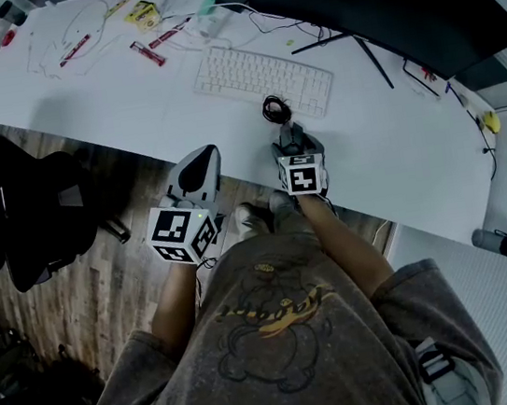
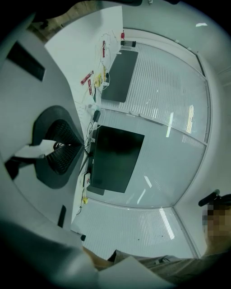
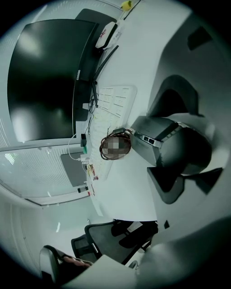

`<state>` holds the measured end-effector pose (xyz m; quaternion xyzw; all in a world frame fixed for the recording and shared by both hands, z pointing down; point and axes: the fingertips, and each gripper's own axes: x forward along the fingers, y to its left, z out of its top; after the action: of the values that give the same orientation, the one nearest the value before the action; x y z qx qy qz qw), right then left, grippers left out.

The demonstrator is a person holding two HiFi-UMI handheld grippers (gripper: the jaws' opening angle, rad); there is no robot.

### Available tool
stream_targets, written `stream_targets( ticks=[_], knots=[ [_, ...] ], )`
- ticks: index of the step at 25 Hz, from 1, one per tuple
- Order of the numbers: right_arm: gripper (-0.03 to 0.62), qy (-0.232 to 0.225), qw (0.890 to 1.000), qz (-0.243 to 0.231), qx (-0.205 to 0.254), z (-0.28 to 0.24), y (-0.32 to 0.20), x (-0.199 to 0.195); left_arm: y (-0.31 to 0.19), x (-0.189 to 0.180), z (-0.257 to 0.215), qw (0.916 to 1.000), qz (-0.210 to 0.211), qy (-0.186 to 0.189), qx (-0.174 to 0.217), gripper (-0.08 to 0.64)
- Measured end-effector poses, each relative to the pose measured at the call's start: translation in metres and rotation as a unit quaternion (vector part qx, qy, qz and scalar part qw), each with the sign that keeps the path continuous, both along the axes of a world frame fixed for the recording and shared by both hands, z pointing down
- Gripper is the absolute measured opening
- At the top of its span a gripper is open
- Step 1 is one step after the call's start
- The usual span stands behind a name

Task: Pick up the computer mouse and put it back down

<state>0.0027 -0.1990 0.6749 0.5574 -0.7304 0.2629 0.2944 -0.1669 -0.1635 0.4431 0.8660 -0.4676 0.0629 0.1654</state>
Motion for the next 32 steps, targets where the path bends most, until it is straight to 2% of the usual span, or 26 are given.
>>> stream_targets(
  ticks=[9,32],
  knots=[
    [0.334,-0.009,1.000,-0.016,-0.001,-0.005,0.002,0.005,-0.001,0.006,0.001,1.0000,0.004,0.004,-0.002,0.018],
    [0.314,-0.041,0.995,-0.077,0.044,-0.050,0.001,0.013,-0.011,0.036,0.002,0.9996,0.018,0.019,-0.008,0.018]
  ],
)
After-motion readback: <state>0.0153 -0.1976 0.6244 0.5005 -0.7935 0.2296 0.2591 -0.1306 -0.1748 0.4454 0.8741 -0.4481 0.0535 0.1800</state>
